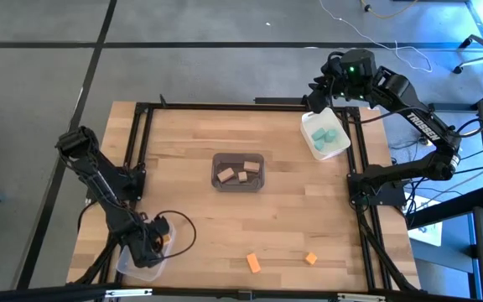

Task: Sort & place blocks by color
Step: Put the top yellow block into the transparent bin, then put the right yellow block into the transparent bin

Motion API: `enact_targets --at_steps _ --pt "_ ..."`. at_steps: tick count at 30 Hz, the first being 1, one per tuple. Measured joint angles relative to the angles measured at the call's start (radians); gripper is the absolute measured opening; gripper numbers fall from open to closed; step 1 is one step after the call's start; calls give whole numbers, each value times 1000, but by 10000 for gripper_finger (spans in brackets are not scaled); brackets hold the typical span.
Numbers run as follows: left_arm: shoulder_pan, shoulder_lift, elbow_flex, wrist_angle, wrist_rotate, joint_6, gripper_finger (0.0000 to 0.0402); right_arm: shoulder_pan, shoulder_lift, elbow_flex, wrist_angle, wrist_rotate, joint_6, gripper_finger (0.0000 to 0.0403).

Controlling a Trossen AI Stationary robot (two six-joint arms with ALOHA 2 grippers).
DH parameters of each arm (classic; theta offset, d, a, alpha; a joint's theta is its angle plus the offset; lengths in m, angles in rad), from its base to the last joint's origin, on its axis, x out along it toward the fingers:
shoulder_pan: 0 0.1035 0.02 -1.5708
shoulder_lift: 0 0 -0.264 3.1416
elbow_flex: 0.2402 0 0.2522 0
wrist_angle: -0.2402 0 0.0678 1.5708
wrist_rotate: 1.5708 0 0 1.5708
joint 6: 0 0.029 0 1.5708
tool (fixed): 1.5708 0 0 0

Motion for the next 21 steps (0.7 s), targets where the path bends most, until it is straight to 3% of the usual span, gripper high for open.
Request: enact_targets --at_steps 8,13,21 --pt "0 0 0 -4 -23 -6 179 0 0 0 0 0 -1 120" --pt "0 0 1 -1 93 109 185 0 0 0 0 0 -2 120" --pt "-8 0 64 -52 50 46 186 0 0 0 0 0 -1 120"
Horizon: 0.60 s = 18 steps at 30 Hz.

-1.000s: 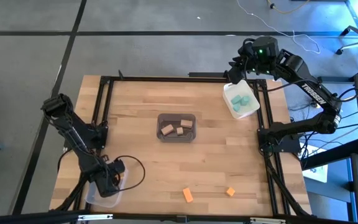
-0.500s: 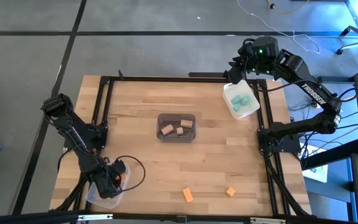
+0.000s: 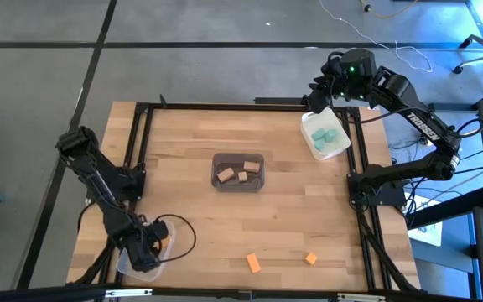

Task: Sort & place blocks by color
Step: Put the right yellow block into the transparent bin

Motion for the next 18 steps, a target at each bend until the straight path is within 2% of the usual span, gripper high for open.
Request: enact_targets --at_steps 4,8,10,12,14,18 --pt "1 0 66 -70 -53 4 184 0 0 0 0 0 1 120" --pt "0 0 166 -236 -113 -8 184 0 0 0 1 -1 -1 120" --pt "0 0 219 -333 -169 -43 184 0 0 0 5 -45 -12 120" --pt "0 0 270 -410 -232 -74 183 -1 0 0 -18 -192 -78 120" --pt "1 -1 313 -461 -279 -80 183 0 0 0 -40 -391 -145 120" --pt "1 -1 374 -512 -315 -76 183 2 -1 0 -100 -714 -228 120"
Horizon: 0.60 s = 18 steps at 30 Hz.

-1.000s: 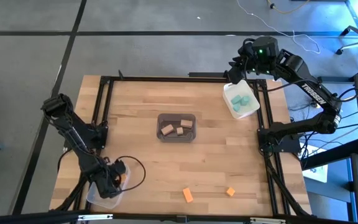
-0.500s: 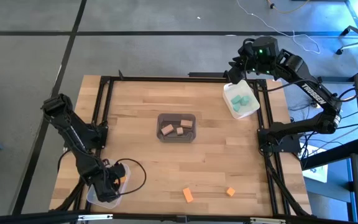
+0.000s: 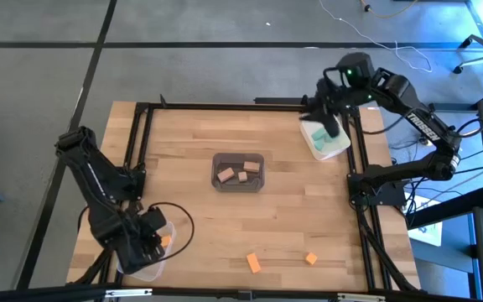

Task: Sort & place blocks by color
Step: Put the right yellow block into the transparent bin

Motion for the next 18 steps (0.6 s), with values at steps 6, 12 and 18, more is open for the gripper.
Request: enact_targets --at_steps 6,12,18 --pt "0 0 34 -49 -105 0 183 68 5 0 -224 -47 -149 120" --pt "9 0 41 -121 -156 -50 183 223 26 0 -312 43 -134 120" --pt "36 0 41 -134 -159 -19 183 417 71 0 -344 147 -32 120"
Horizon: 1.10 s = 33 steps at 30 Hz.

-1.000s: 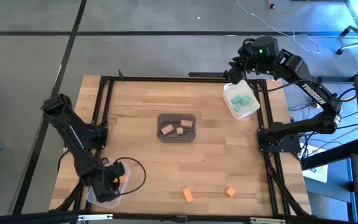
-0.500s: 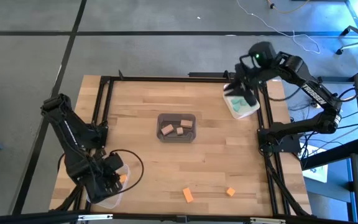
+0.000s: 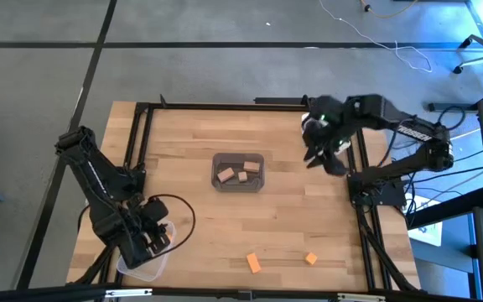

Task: Sort & place blocks by color
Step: Put the right yellow block into the transparent bin

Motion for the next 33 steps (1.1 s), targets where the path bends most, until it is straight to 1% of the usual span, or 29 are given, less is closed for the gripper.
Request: enact_targets --at_steps 5,8,10,14,17,19,21,25,31,33 --pt "-1 0 0 -2 0 76 183 161 45 0 -8 0 100 120" --pt "-14 0 0 -3 0 116 183 248 74 0 4 -8 126 120" --pt "-31 0 0 -3 1 140 183 292 90 0 35 -9 138 120" --pt "-70 0 0 -3 2 161 183 355 118 0 139 -7 282 120" --pt "-99 0 0 -3 -2 162 183 384 135 0 229 -8 379 120" --pt "-116 0 0 -3 -17 162 183 395 148 0 289 -8 411 120" --pt "-130 0 0 -3 -23 159 183 400 166 0 350 3 424 120" --pt "-141 0 0 -3 -23 154 183 400 206 0 426 10 546 120" --pt "-140 0 -1 -3 -24 178 183 406 302 0 434 2 644 120" --pt "-141 0 -1 -3 -24 179 183 411 340 0 432 -28 647 120"
